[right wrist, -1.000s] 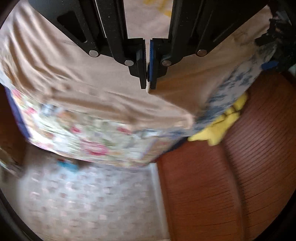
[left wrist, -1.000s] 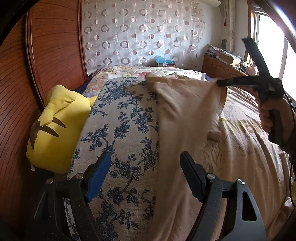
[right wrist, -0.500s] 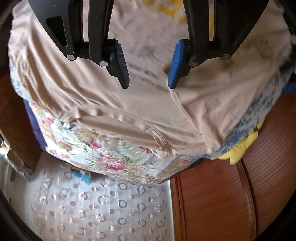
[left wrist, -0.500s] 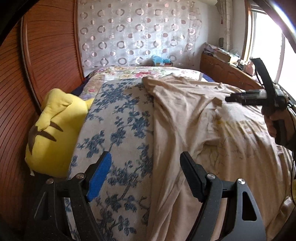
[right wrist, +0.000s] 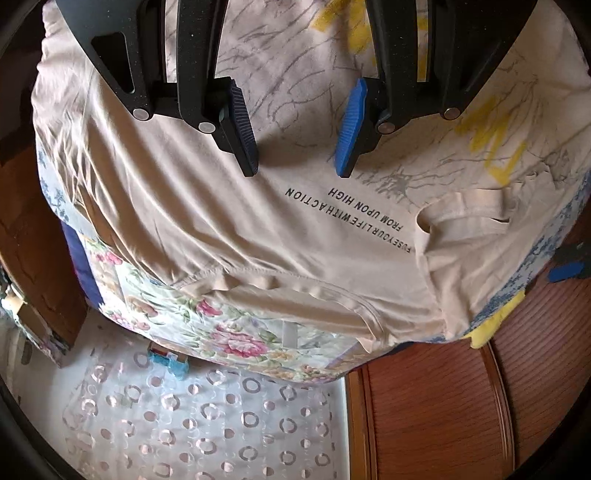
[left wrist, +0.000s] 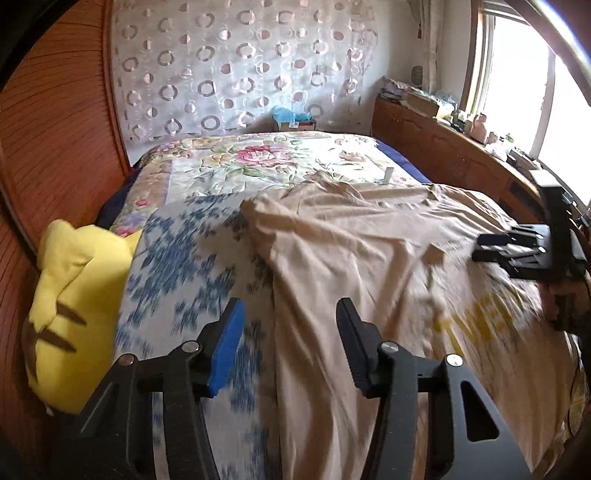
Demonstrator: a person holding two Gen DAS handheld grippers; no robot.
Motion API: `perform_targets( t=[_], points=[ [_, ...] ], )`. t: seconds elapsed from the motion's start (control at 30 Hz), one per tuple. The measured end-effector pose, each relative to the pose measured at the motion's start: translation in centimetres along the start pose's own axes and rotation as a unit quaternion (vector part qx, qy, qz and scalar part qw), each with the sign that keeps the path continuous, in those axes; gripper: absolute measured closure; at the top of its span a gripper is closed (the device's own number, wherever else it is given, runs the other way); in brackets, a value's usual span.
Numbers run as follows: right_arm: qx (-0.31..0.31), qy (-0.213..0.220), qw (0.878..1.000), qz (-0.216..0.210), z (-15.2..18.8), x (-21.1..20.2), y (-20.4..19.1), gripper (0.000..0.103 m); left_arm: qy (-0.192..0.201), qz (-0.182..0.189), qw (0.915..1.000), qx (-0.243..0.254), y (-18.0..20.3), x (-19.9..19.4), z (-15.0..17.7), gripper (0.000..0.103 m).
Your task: Fold small clothes
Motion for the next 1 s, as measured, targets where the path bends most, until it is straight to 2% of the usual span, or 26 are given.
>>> perform_targets(
  t=[0.17,0.47,0.53,0.67,0.77,0.83,1.0],
  points=[
    [-0.009,0.004,1.000,-0.005,-1.2,0.6,0.6,0.057,-0.016,-0.005,0.9999,0.002,-0.9,3.5,-2.4,0.050],
    [-0.011,0.011,1.000,-0.011,-0.7,0.7,0.8,0.051,-0.032,0.001,0.9994,-0.012,-3.0,7.8,-5.4,0.052],
    [-0.012,0.012,1.000,-0.010,-0.5,0.7,0.7,0.051,-0.030,0.010,0.9994,-0.016,-3.3,8.2,-5.8,0.056],
    [-0.012,0.011,1.000,-0.012,-0.6,0.6,0.7,0.050,-0.037,0.022,0.9988,-0.022,-3.8,8.9,-6.1,0.079],
    [-0.013,0.011,1.000,-0.013,-0.6,0.6,0.7,0.049,-0.033,0.035,0.9986,-0.022,-3.8,8.7,-6.2,0.092],
    [-0.013,0.011,1.000,-0.013,-0.6,0.6,0.7,0.048,-0.025,0.035,0.9988,-0.024,-4.0,8.4,-6.5,0.095],
    [-0.014,0.011,1.000,-0.015,-0.5,0.6,0.4,0.046,-0.006,-0.009,0.9997,-0.024,-5.6,7.8,-7.4,0.096]
  ],
)
Point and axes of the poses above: each gripper's, at about its wrist camera, not at the fingertips, and x roughly the way its jaws point, y to its right, z to its underside, the point moved 2 cm from there along x, roughly the way its jaws point, and after that the axes turned 8 degrees about x, right-handed, at the moved point
